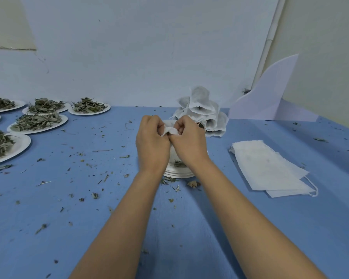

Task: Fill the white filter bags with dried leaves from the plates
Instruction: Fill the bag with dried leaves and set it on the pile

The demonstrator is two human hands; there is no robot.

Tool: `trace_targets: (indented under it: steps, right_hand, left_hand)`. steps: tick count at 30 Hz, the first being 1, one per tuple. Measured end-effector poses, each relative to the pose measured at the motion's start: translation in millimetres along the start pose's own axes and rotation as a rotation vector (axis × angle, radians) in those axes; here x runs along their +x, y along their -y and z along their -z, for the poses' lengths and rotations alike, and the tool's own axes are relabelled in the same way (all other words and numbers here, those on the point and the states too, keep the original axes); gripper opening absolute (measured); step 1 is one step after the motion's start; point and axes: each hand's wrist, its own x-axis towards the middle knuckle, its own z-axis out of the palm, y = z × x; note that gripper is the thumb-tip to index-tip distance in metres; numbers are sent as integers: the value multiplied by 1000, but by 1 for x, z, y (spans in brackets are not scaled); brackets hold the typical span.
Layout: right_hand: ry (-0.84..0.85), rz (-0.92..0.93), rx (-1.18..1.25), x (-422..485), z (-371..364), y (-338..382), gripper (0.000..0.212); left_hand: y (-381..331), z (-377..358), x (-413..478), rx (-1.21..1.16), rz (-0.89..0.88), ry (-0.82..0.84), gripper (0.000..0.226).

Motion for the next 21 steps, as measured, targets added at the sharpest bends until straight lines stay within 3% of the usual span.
trace_targets:
  steps: [5,11,17,21]
  right_hand:
    - [76,-92,201,3,5,2,13]
    - [54,-167,425,5,10,4,11]
    - [65,-90,252,4,12,7,13]
    - [2,130,-145,5,9,3,15]
  left_hand:
    - [3,3,3,-14,-54,-22,18]
    - [1,0,3,-259,57,134,28]
    - [5,4,6,-183,62,60,32]
    - [8,8,9,-141,97,68,30]
